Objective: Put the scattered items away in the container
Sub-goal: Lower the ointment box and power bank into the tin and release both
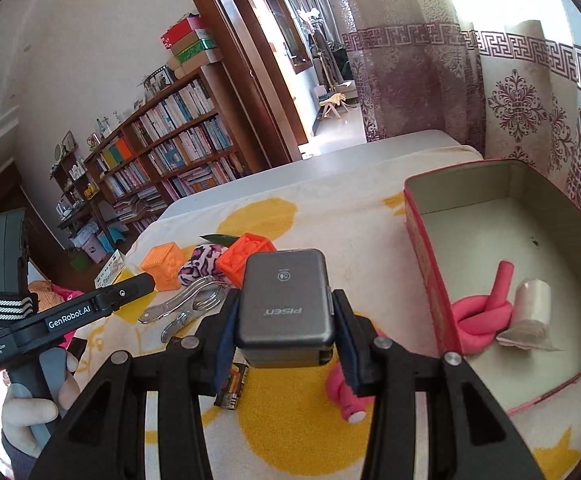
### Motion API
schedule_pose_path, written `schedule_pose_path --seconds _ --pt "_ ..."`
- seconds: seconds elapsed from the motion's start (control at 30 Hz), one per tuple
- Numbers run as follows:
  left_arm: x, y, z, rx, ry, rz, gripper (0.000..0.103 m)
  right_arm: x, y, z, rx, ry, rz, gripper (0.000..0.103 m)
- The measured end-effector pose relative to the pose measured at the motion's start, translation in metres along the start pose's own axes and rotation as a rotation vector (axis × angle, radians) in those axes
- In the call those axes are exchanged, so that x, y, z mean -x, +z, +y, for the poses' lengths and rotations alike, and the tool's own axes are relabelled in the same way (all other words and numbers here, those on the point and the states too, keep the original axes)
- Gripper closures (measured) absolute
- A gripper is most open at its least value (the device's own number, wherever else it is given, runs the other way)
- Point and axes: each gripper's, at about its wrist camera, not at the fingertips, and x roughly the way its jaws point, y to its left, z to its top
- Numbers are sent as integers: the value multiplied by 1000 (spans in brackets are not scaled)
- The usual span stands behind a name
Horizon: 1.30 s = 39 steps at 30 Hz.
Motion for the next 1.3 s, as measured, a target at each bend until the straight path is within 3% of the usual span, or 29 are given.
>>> schedule_pose_path --seconds 0.3,0.57,0.77,1.03,1.1,1.17,1.23,1.3 --pt "-8 1 -77 -123 -67 24 34 52 9 -73 -90 -162 -134 56" --pt "-9 7 -149 -229 -149 23 34 67 9 -119 -140 -321 -193 56" --pt "-17 15 -202 -300 -203 20 34 61 4 -131 -139 -356 -184 56" --pt "-35 29 -247 -323 -265 23 34 56 1 -131 -122 -387 -180 55" --pt "-43 31 -258 -332 -294 42 25 59 0 -133 -133 -410 -199 50" --pt "-51 32 -265 -324 -322 77 8 66 -1 -135 -147 -422 -238 34" --pt "-57 31 -266 -299 -332 95 7 73 -2 -136 -158 -450 -276 24" --pt "-62 28 -265 -295 -322 111 7 76 -2 -137 -166 -460 -290 24"
